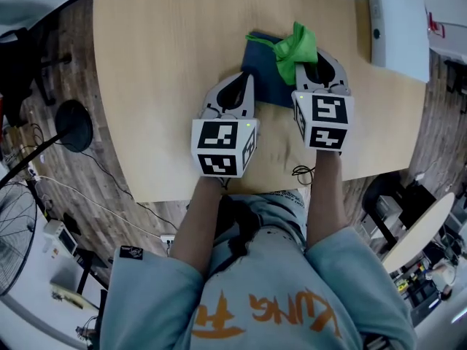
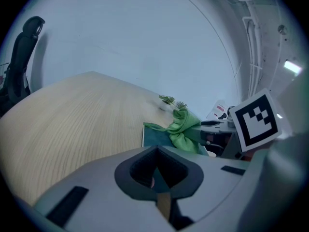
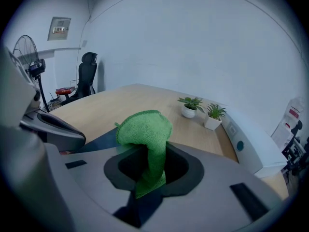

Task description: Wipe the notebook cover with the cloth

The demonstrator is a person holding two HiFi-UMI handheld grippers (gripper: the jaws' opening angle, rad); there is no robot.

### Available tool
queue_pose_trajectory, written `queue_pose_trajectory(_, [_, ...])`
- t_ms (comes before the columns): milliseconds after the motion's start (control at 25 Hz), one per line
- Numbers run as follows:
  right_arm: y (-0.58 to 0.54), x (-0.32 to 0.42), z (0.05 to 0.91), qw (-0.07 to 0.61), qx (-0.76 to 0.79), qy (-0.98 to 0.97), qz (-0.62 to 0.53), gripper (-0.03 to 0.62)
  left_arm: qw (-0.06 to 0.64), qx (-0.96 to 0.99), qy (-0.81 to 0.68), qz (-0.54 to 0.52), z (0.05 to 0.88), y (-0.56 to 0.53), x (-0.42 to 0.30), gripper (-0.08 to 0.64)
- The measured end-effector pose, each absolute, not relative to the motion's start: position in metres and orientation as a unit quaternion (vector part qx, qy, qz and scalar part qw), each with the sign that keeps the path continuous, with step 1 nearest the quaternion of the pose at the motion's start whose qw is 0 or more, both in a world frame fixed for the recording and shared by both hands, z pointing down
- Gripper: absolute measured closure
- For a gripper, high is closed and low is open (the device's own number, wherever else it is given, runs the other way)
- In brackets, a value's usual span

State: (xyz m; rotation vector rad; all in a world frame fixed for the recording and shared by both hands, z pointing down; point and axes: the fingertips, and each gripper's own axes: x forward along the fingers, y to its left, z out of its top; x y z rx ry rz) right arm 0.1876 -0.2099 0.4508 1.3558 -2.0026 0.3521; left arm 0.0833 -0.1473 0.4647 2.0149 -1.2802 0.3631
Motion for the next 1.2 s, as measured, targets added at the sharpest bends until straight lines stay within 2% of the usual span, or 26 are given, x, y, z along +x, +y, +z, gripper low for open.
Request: queue_pose_trajectory(1200, [-0.184,0.304,0.454,0.309,0.626,-0.692,0.185,0.52,0.342,0.807,-0.452,0.165,0.461,-0.132,0.133,0.543])
